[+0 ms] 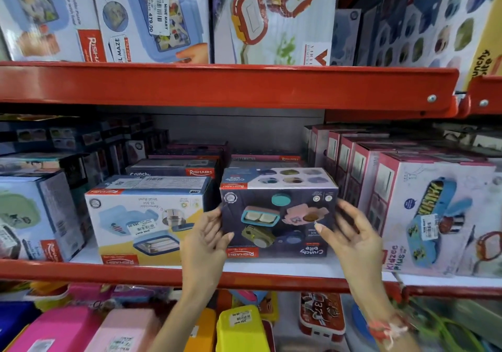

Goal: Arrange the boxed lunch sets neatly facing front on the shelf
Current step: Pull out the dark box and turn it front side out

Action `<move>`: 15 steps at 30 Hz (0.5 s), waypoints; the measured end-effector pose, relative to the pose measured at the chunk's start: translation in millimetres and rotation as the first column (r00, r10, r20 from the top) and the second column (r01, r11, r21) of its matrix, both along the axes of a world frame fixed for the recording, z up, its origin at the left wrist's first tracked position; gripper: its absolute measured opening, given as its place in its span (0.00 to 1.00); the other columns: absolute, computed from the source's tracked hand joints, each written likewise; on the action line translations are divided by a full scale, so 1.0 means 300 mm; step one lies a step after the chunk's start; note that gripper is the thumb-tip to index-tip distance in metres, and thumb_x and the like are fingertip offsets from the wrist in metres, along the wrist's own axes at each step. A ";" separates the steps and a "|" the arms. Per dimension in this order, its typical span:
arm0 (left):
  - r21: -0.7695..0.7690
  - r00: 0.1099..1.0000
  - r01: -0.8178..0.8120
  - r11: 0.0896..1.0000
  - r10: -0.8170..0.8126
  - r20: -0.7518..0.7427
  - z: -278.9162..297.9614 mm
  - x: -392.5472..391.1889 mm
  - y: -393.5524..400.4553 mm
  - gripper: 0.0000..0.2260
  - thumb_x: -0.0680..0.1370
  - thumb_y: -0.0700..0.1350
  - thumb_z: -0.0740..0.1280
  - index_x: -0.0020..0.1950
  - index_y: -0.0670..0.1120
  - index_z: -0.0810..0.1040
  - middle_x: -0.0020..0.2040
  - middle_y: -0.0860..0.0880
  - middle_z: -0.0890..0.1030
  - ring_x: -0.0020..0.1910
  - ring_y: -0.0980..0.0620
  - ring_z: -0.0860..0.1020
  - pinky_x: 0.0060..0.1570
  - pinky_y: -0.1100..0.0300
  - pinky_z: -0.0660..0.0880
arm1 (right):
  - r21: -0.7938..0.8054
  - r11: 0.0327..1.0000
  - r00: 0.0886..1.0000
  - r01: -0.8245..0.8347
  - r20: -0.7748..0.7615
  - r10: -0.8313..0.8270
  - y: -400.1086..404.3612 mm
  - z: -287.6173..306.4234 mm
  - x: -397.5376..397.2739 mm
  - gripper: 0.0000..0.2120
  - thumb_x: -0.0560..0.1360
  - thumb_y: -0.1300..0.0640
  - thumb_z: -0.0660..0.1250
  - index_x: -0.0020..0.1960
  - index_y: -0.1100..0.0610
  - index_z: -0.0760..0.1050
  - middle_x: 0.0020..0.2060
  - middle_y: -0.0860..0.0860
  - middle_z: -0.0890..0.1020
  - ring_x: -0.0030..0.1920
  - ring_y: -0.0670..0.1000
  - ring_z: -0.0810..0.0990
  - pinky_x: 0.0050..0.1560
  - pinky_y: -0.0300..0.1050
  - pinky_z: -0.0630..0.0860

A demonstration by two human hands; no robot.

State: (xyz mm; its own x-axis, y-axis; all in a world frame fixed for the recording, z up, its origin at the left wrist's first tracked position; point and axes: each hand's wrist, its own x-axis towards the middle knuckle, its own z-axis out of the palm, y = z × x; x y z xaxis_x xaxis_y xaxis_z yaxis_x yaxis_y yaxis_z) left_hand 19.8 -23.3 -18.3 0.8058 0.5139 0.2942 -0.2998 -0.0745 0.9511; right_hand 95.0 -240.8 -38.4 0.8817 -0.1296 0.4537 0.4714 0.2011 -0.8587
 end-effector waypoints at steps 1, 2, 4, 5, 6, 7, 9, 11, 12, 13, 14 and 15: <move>-0.031 1.000 0.011 0.999 -0.011 0.000 -0.001 0.000 0.000 0.22 0.73 0.25 0.63 0.50 0.53 0.76 0.51 0.57 0.80 0.53 0.60 0.78 0.64 0.48 0.72 | -0.003 1.000 1.000 0.001 0.006 -0.001 0.003 -0.004 0.000 0.27 0.68 0.76 0.72 0.59 0.50 0.77 0.53 0.37 0.84 0.56 0.41 0.84 0.57 0.41 0.79; -0.025 1.000 0.009 1.000 -0.009 -0.006 -0.006 0.005 0.001 0.23 0.73 0.24 0.63 0.50 0.53 0.76 0.52 0.57 0.79 0.55 0.59 0.77 0.65 0.48 0.71 | -0.009 1.000 1.000 0.003 0.011 -0.003 0.005 -0.008 -0.001 0.27 0.68 0.75 0.72 0.59 0.50 0.76 0.52 0.36 0.85 0.55 0.41 0.84 0.57 0.41 0.79; 0.053 1.000 0.005 0.999 -0.004 -0.013 -0.009 0.005 -0.002 0.24 0.72 0.24 0.64 0.54 0.52 0.76 0.52 0.59 0.78 0.58 0.58 0.76 0.65 0.52 0.71 | -0.016 1.000 1.000 0.003 0.010 -0.003 0.007 -0.017 -0.001 0.27 0.68 0.75 0.72 0.59 0.49 0.76 0.50 0.35 0.86 0.55 0.39 0.84 0.57 0.41 0.79; 0.091 1.000 0.004 0.996 -0.003 -0.012 -0.012 0.007 -0.003 0.23 0.72 0.24 0.65 0.58 0.50 0.76 0.53 0.59 0.78 0.59 0.58 0.76 0.65 0.54 0.71 | -0.019 1.000 1.000 0.002 0.006 -0.002 0.006 -0.021 0.000 0.27 0.68 0.75 0.72 0.59 0.49 0.76 0.50 0.35 0.85 0.55 0.39 0.83 0.58 0.42 0.79; 0.114 1.000 -0.001 0.994 0.003 -0.017 -0.016 0.009 0.000 0.24 0.72 0.25 0.65 0.62 0.47 0.75 0.53 0.58 0.77 0.59 0.58 0.75 0.65 0.55 0.71 | -0.023 1.000 1.000 0.003 0.003 -0.003 0.006 -0.026 0.002 0.27 0.68 0.74 0.72 0.59 0.49 0.76 0.52 0.37 0.85 0.56 0.40 0.83 0.58 0.43 0.79; 0.122 1.000 0.000 0.993 0.003 -0.019 -0.018 0.012 0.001 0.24 0.72 0.25 0.65 0.64 0.44 0.74 0.53 0.58 0.77 0.59 0.58 0.75 0.65 0.55 0.71 | -0.028 1.000 1.000 0.005 0.002 -0.005 0.006 -0.030 0.005 0.27 0.68 0.74 0.73 0.59 0.49 0.76 0.54 0.39 0.85 0.56 0.41 0.83 0.59 0.44 0.79; 0.123 1.000 -0.003 0.992 0.006 -0.022 -0.024 0.015 0.007 0.24 0.72 0.25 0.65 0.66 0.43 0.73 0.54 0.57 0.77 0.59 0.59 0.74 0.65 0.55 0.71 | -0.033 0.999 1.000 0.003 0.009 -0.003 0.005 -0.036 0.008 0.27 0.68 0.73 0.73 0.60 0.49 0.77 0.56 0.46 0.85 0.58 0.42 0.83 0.60 0.45 0.78; 0.150 1.000 -0.008 0.989 0.012 -0.026 -0.028 0.016 0.009 0.25 0.73 0.26 0.66 0.67 0.43 0.72 0.59 0.53 0.77 0.61 0.57 0.74 0.65 0.55 0.71 | -0.048 0.999 1.000 -0.002 0.019 0.003 0.005 -0.034 0.009 0.27 0.68 0.73 0.73 0.60 0.49 0.76 0.58 0.49 0.84 0.58 0.42 0.83 0.60 0.45 0.78; 0.158 1.000 -0.011 0.987 0.015 -0.026 -0.028 0.015 0.008 0.25 0.73 0.26 0.66 0.67 0.43 0.72 0.60 0.53 0.76 0.62 0.56 0.74 0.65 0.56 0.71 | -0.054 0.999 1.000 -0.004 0.025 0.005 0.004 -0.034 0.010 0.27 0.68 0.73 0.73 0.60 0.48 0.76 0.59 0.50 0.83 0.58 0.42 0.82 0.60 0.44 0.78; 0.157 1.000 -0.010 0.987 0.014 -0.025 -0.029 0.017 0.009 0.25 0.73 0.27 0.66 0.67 0.43 0.72 0.60 0.52 0.76 0.62 0.56 0.74 0.65 0.55 0.71 | -0.058 0.998 1.000 -0.007 0.029 0.009 0.003 -0.034 0.010 0.27 0.68 0.72 0.73 0.60 0.47 0.76 0.59 0.50 0.83 0.59 0.42 0.82 0.60 0.44 0.78; 0.151 1.000 -0.009 0.988 0.013 -0.027 -0.030 0.017 0.008 0.25 0.73 0.27 0.66 0.67 0.43 0.72 0.60 0.52 0.76 0.62 0.56 0.74 0.65 0.55 0.71 | -0.063 0.998 0.999 -0.011 0.034 0.014 0.002 -0.034 0.009 0.27 0.68 0.72 0.74 0.59 0.47 0.76 0.59 0.50 0.83 0.59 0.42 0.82 0.60 0.44 0.78; 0.146 0.999 -0.005 0.989 0.010 -0.031 -0.031 0.018 0.007 0.25 0.73 0.27 0.66 0.68 0.43 0.72 0.60 0.52 0.76 0.62 0.57 0.74 0.65 0.54 0.71 | -0.067 0.998 0.999 -0.013 0.036 0.015 0.000 -0.034 0.008 0.27 0.68 0.71 0.74 0.59 0.46 0.76 0.59 0.50 0.83 0.59 0.43 0.82 0.60 0.43 0.78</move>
